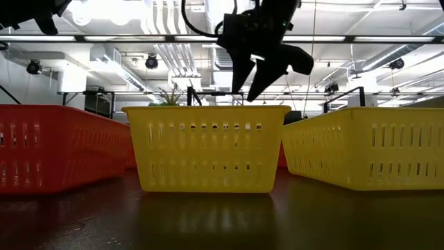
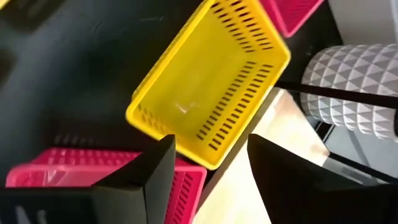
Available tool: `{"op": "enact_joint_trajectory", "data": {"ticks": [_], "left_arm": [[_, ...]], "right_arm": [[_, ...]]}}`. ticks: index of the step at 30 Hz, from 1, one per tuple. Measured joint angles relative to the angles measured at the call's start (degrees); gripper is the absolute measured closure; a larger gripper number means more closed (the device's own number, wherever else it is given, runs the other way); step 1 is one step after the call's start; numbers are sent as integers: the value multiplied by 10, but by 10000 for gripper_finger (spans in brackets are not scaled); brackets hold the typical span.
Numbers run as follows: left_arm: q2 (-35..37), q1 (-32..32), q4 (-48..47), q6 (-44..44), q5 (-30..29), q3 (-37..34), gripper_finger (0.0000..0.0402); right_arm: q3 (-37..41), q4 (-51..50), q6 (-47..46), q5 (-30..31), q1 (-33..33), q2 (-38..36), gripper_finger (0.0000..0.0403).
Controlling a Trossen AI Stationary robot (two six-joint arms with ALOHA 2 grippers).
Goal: Stack baskets on shelf by color
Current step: Put the top yellow bin on the shelf
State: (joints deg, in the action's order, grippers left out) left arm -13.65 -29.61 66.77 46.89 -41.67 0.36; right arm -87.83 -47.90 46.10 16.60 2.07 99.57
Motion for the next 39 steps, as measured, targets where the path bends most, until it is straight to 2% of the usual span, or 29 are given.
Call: {"op": "enact_joint_trajectory", "data": {"ticks": [9,16,22,39], "left_arm": [[0,0,0,0,0,0,400],[0,0,0,0,0,0,400],[0,0,0,0,0,0,400],[0,0,-1,0,0,0,400]], "right_arm": [[10,0,36,-15,-6,0,214],[53,8,39,-35,-14,0,214],[93,52,41,-36,-27,0,214],[130,114,60,-81,-48,0,214]]}}
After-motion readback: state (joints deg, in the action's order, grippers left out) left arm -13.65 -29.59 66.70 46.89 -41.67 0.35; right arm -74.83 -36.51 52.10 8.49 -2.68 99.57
